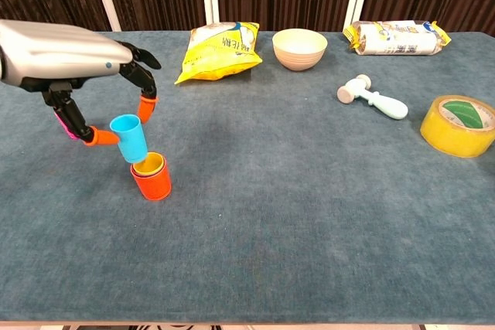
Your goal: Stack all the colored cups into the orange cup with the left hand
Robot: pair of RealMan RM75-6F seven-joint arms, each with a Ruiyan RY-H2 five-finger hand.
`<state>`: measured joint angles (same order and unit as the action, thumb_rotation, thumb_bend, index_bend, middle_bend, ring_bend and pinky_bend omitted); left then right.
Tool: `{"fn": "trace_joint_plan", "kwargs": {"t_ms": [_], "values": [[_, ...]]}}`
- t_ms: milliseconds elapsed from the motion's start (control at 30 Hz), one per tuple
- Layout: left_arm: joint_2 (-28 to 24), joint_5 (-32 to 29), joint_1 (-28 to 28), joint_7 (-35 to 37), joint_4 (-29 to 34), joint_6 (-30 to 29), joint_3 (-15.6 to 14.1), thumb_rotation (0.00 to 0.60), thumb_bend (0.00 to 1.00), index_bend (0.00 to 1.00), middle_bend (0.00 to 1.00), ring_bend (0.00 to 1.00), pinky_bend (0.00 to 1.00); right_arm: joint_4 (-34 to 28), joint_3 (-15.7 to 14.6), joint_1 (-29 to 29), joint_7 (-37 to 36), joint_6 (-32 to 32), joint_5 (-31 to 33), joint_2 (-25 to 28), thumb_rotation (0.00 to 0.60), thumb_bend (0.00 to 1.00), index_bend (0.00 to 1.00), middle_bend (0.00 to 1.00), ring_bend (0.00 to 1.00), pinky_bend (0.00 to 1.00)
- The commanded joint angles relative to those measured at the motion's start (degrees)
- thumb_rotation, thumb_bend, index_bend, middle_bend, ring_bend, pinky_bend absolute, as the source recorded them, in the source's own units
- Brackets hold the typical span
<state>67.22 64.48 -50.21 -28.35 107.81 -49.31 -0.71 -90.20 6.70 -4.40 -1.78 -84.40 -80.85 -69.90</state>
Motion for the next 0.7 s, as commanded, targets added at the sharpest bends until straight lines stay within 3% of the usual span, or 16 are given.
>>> {"fn": "trace_joint_plan", "kwargs": {"t_ms": [33, 467, 700], "values": [[0.89, 0.11, -0.22, 0.18, -0.8, 0.67, 0.02, 0.6, 0.31, 0.48, 0.31, 0.0, 0.0, -0.07, 0.02, -0.01, -0.09, 0.04, 0.01, 0.04, 0.6, 0.32, 0.09, 0.04, 0.1, 0.0], [4.39, 0.75, -0.53, -0.25, -3.12, 0.73, 0.55, 0.6, 0.31, 0.48, 0.3, 0.0, 0.0, -0.43, 0.22, 0.1, -0.86, -0.02, 0.16, 0.53, 0.6, 0.32, 0.09, 0.04, 0.1, 0.0], [3.44, -0.4, -1.15, -1.93, -2.66, 2.33, -0.35, 0.6, 0.26, 0.26, 0.25, 0.0, 0.0, -0.64, 0.37, 0.21, -1.1, -0.22, 0.26, 0.75, 0.6, 0.32, 0.09, 0.04, 0.1, 0.0]]}}
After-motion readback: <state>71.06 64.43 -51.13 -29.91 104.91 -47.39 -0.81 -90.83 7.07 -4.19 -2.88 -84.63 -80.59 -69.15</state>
